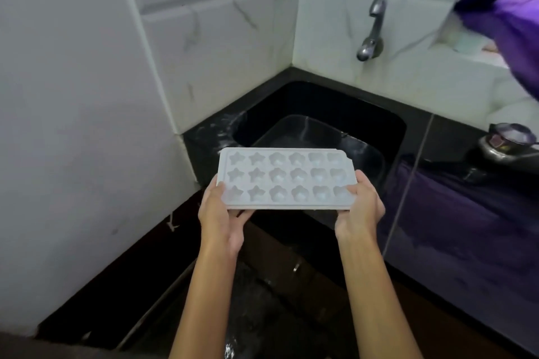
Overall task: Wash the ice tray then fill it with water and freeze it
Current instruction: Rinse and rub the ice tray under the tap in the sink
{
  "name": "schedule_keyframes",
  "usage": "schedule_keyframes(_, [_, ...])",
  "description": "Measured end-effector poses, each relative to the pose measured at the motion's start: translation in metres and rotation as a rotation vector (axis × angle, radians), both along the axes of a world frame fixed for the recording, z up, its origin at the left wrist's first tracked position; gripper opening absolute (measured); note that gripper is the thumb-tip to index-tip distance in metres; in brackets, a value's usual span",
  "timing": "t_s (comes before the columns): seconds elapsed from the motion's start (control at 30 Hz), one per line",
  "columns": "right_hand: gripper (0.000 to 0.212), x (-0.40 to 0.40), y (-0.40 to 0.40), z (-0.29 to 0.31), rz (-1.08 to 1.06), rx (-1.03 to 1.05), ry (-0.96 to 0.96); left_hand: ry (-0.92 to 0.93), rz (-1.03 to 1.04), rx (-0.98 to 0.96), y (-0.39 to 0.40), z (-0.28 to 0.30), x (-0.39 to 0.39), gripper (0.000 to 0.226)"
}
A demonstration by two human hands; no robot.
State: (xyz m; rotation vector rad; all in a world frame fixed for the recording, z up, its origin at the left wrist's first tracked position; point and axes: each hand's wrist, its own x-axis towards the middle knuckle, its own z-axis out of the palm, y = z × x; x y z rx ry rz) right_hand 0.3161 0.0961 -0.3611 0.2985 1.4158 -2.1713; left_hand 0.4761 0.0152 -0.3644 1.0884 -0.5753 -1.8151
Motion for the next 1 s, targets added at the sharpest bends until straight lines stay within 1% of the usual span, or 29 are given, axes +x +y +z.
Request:
schedule_keyframes(0.1, [0.052,-0.042,-0.007,0.005,-0.033,-0.024,0.0,0.06,-0.024,0.033,-0.009,0.003,-0.044,0.031])
schedule_keyframes(0.27, [0.043,-0.111,-0.015,0.015,-0.06,-0.038,0.022,0.108,-0.072,0.069,-0.023,0.009,-0.115,0.027])
schedule_keyframes(0.4, [0.039,-0.159,-0.024,0.013,-0.081,-0.034,0.019,0.149,-0.125,0.075,-0.033,0.011,-0.162,0.019])
schedule_keyframes(0.57, [0.041,-0.197,-0.031,0.007,-0.109,-0.029,-0.015,0.182,-0.189,0.097,-0.045,0.003,-0.198,0.029])
schedule_keyframes(0.63, [0.044,-0.21,-0.036,0.006,-0.114,-0.03,-0.028,0.186,-0.216,0.109,-0.053,0.001,-0.211,0.025])
schedule_keyframes(0.7, [0.041,-0.222,-0.043,0.004,-0.121,-0.015,-0.032,0.177,-0.234,0.126,-0.062,-0.002,-0.224,0.022])
schedule_keyframes(0.83, [0.039,-0.25,-0.062,-0.002,-0.144,0.001,-0.028,0.186,-0.306,0.153,-0.09,-0.004,-0.252,0.035])
schedule_keyframes(0.93, [0.038,-0.27,-0.08,0.0,-0.128,0.102,0.047,0.194,-0.342,0.165,-0.116,0.0,-0.273,0.038])
schedule_keyframes(0.97, [0.039,-0.275,-0.087,0.002,-0.112,0.194,0.118,0.197,-0.353,0.161,-0.124,0.0,-0.279,0.038])
schedule_keyframes(1.0, [0.039,-0.279,-0.095,0.005,-0.097,0.334,0.234,0.197,-0.361,0.157,-0.132,0.0,-0.285,0.039])
